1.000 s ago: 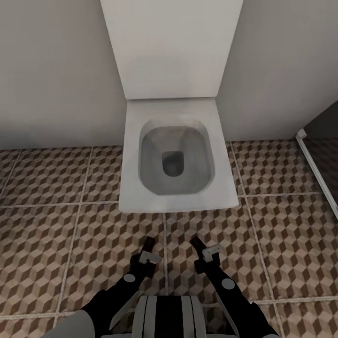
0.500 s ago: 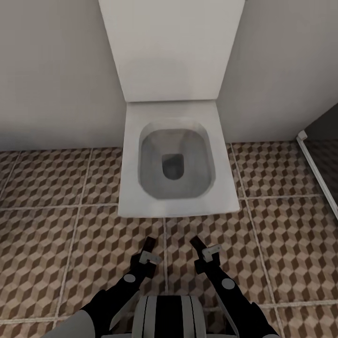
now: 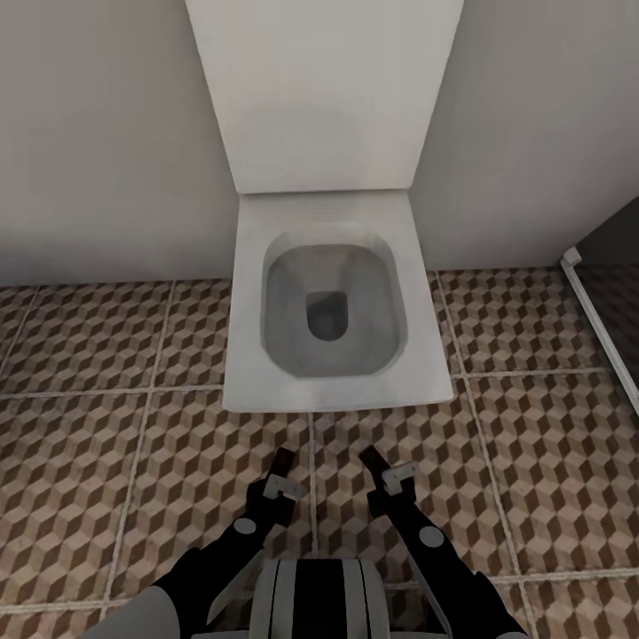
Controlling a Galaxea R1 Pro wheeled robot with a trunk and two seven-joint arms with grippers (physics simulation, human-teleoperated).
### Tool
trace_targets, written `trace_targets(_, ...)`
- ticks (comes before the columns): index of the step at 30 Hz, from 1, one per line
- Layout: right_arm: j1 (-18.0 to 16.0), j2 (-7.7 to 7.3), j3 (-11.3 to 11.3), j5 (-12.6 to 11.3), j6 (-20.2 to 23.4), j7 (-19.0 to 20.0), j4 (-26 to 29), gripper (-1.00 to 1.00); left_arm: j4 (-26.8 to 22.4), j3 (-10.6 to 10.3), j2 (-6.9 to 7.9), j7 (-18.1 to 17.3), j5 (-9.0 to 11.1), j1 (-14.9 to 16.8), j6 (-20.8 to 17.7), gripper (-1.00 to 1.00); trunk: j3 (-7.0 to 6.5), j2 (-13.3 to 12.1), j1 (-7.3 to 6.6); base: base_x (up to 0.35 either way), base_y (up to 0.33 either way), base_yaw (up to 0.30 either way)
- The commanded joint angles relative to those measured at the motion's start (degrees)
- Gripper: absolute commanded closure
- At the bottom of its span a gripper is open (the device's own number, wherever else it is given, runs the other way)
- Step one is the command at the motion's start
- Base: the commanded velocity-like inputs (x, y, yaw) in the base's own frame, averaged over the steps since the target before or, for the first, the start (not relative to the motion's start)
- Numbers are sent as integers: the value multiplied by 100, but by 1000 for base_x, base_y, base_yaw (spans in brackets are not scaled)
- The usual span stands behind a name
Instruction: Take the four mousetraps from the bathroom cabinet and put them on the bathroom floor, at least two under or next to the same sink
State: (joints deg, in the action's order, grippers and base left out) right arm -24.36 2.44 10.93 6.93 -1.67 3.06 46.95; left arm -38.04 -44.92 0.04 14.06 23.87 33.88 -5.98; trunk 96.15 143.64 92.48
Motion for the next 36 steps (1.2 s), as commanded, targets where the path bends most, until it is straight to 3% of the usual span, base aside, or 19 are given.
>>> trace_targets(1, 0, 2, -12, 54, -35, 16, -2, 100, -10, -34, 5, 54, 21, 5, -26, 100, 3, 1, -1, 0, 0, 0)
trace_targets(17, -2, -6, -3, 42, -497, 27, -1, 100, -6, -34, 5, 53, 21, 5, -26, 100, 3, 1, -1, 0, 0, 0)
trace_targets(36, 1, 2, -3, 45, -527, 21, -10, 100, -2, -43, 5, 53, 21, 5, -26, 100, 3, 1, -1, 0, 0, 0)
